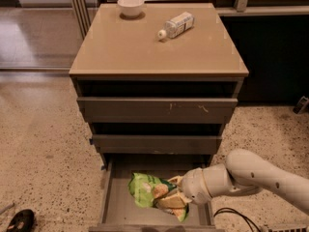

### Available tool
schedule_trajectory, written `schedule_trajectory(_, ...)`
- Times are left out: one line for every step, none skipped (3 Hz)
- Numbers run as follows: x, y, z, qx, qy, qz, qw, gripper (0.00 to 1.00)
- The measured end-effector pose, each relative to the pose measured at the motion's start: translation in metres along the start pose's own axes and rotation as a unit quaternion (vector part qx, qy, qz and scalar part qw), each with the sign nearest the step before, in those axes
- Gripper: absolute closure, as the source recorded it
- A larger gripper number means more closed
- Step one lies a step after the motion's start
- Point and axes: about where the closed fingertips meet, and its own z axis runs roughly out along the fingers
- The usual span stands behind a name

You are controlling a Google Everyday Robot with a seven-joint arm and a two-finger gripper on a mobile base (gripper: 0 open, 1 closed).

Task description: Place green rice chip bag into bottom drawer

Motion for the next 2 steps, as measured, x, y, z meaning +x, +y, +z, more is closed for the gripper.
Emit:
schedule_trajectory(0.025, -0.026, 0.018, 0.008, 0.007, 0.016, 0.9998, 1.0)
schedule_trajectory(0.058, -0.063, 0.046, 0.035, 0.027, 0.026, 0.9987, 1.0)
